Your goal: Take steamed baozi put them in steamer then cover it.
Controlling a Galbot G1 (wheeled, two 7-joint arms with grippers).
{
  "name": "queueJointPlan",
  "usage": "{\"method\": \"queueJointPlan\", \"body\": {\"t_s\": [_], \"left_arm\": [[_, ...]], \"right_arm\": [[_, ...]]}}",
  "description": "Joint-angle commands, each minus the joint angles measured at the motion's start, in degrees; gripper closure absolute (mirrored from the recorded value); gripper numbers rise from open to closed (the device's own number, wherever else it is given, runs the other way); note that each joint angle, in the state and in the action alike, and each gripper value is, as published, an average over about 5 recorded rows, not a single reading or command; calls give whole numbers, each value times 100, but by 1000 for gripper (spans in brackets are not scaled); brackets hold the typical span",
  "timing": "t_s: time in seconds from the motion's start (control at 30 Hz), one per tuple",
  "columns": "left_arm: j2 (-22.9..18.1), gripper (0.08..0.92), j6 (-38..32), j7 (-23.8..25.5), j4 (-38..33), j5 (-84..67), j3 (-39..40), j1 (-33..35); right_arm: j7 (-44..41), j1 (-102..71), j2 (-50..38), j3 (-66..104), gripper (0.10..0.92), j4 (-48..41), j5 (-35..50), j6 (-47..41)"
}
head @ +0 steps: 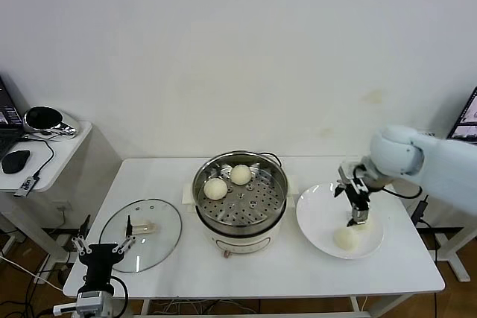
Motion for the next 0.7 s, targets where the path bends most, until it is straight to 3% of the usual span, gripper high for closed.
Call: {"method": "queueJointPlan", "body": {"t_s": [0.03, 0.7], "left_arm": [[-19, 177, -8, -4, 32, 19, -52, 36], [-14, 177, -20, -8, 112, -11, -82, 2]], "right_arm": [[-30, -2273, -287, 1571, 203, -662, -1288, 608], [328, -3066, 390, 2030, 203, -1277, -1474, 566]]}}
